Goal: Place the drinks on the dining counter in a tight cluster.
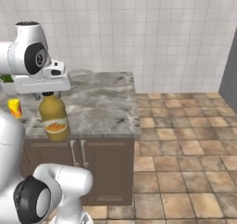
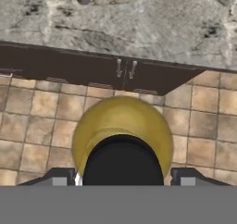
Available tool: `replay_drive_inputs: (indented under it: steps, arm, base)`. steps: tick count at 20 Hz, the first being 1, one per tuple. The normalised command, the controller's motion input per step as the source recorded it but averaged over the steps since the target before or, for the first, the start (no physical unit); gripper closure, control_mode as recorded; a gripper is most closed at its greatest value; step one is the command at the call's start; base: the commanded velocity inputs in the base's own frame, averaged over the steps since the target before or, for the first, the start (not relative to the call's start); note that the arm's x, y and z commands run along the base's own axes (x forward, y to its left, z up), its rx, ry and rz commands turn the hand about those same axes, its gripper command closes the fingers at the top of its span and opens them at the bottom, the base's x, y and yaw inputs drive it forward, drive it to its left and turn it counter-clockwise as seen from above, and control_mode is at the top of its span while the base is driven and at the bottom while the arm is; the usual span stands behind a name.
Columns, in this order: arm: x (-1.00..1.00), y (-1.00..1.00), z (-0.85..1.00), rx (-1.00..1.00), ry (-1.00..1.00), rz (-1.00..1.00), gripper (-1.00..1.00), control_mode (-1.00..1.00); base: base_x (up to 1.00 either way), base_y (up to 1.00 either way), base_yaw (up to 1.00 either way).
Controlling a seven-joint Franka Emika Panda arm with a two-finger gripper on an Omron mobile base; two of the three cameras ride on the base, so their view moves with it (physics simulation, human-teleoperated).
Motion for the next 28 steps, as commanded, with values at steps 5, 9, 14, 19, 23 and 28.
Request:
replay_drive_inputs:
  steps: [5, 9, 14, 19, 23, 28]
  arm:
    - [0.0, 0.0, 0.0, 0.0, 0.0, 0.0, 1.0, 1.0]
    - [0.0, 0.0, 0.0, 0.0, 0.0, 0.0, 1.0, 1.0]
    - [0.0, 0.0, 0.0, 0.0, 0.0, 0.0, 1.0, 1.0]
    - [0.0, 0.0, 0.0, 0.0, 0.0, 0.0, 1.0, 1.0]
    - [0.0, 0.0, 0.0, 0.0, 0.0, 0.0, 1.0, 1.0]
    - [0.0, 0.0, 0.0, 0.0, 0.0, 0.0, 1.0, 1.0]
  base:
    - [0.57, 0.42, -0.12]
    - [0.59, 0.36, -0.11]
    - [0.66, 0.41, -0.1]
    - [0.2, 0.18, -0.06]
    - [0.01, 0.05, -0.01]
    - [0.0, 0.0, 0.0]
